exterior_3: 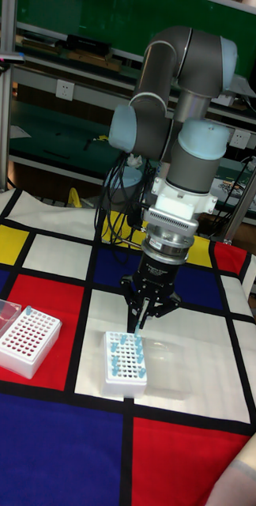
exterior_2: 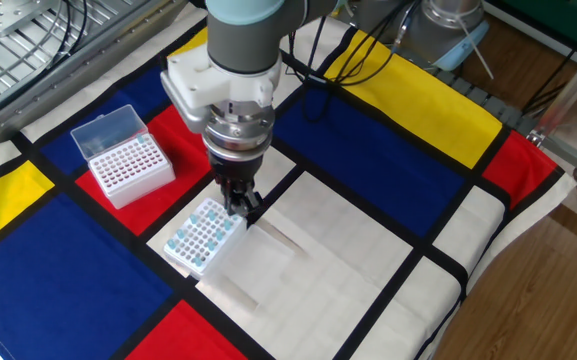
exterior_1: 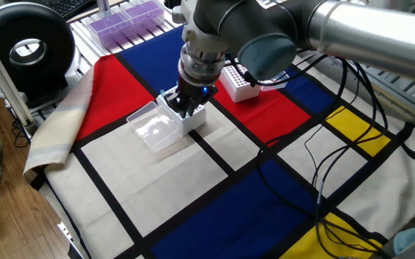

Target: Transfer all medium pipette tips from one holder to another

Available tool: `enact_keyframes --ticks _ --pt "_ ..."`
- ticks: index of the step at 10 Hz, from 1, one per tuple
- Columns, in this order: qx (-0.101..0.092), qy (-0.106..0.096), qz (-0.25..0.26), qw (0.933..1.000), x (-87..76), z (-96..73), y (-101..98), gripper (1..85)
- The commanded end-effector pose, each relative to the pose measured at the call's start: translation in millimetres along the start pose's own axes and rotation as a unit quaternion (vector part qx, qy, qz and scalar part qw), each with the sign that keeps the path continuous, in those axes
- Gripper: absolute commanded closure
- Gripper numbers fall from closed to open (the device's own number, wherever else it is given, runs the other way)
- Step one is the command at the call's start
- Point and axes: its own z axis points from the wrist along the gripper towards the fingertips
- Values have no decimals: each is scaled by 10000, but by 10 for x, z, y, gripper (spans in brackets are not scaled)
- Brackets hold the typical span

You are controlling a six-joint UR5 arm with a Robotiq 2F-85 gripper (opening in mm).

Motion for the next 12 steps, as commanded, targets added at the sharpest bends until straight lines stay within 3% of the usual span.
enact_keyframes --ticks 1,8,12 --pt "53 174 32 9998 -61 -197 -40 847" --pt "257 351 -36 9990 -114 -473 -185 847" --pt "261 433 -517 9974 -363 -604 -447 847"
